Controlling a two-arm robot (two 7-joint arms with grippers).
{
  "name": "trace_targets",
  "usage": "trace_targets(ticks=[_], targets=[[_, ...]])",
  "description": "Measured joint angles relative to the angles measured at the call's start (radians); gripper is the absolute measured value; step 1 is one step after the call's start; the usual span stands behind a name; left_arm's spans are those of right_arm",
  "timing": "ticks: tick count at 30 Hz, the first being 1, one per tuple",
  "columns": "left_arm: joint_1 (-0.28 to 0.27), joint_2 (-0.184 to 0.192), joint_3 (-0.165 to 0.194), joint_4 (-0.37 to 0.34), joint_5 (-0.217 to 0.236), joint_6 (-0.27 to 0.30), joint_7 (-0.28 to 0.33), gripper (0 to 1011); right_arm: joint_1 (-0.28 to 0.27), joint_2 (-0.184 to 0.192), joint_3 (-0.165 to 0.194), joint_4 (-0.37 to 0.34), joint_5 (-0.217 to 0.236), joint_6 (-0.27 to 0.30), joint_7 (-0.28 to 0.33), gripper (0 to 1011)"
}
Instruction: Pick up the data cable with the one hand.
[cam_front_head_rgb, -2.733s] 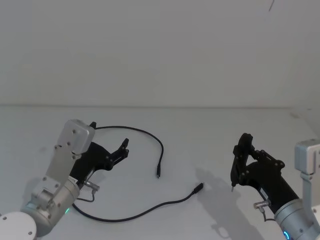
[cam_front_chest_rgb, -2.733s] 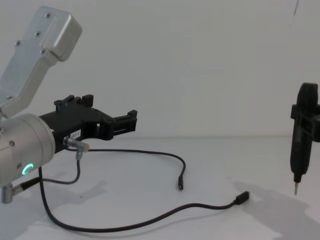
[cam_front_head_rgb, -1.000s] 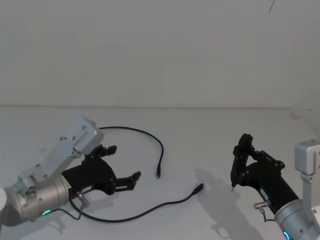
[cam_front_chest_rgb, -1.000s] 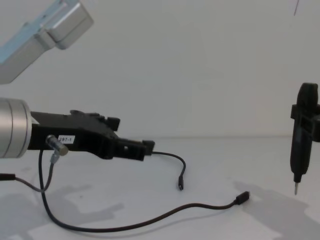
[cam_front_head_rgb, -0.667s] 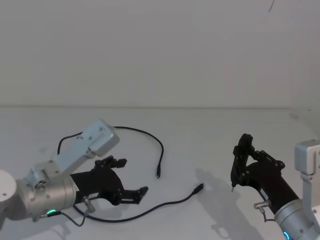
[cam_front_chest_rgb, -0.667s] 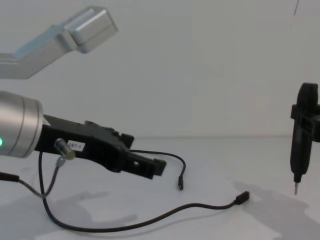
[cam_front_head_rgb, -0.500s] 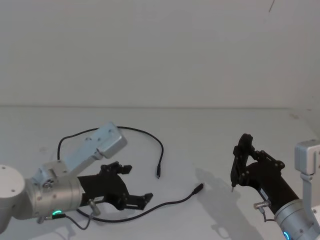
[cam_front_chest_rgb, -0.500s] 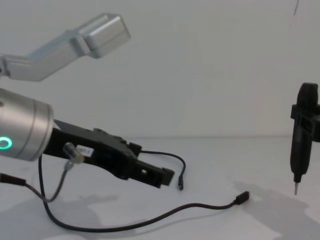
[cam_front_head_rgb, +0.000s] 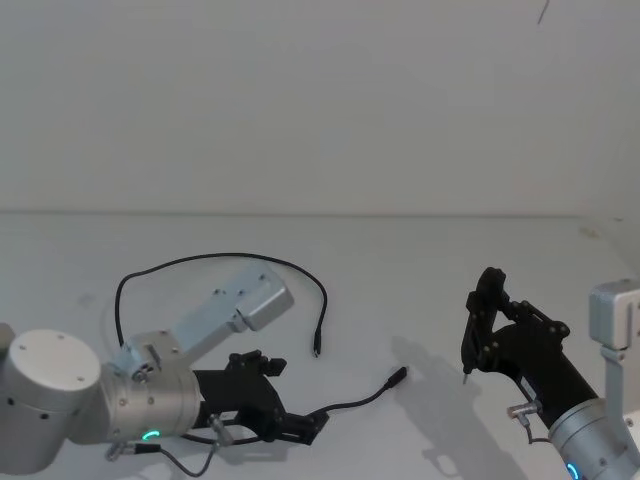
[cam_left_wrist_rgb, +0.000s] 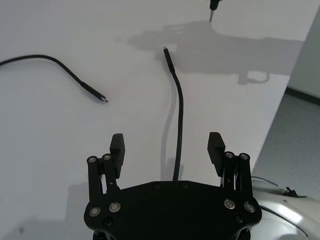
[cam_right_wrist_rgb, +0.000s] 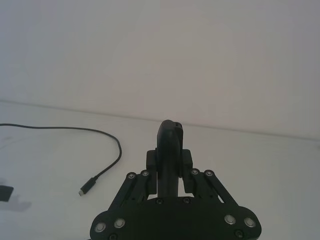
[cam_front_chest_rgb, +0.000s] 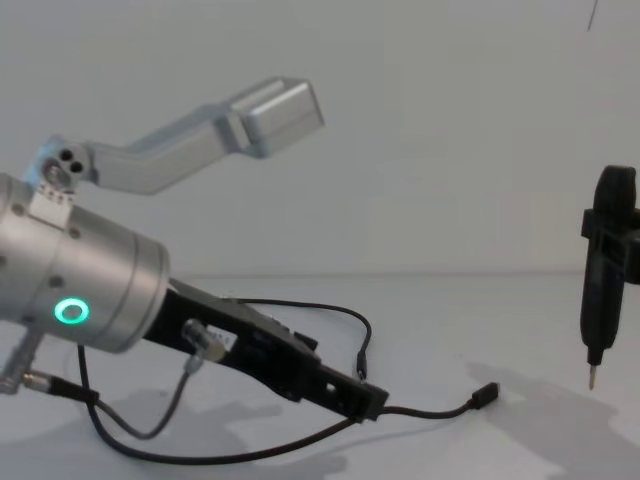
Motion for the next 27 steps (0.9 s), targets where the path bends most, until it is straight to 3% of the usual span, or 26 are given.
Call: trace_targets(ticks=[20, 27], targets=[[-0.03, -0.081, 0.048, 0.074, 0.044, 0.059, 0.048, 1000, 0.0, 0.0, 0.0, 0.0, 0.0, 0.0, 0.0, 279], [-0.034, -0.095, 0.054, 0.087, 0.051, 0.067, 0.056, 841, 0.0, 0.0, 0.0, 0.0, 0.0, 0.0, 0.0, 279]])
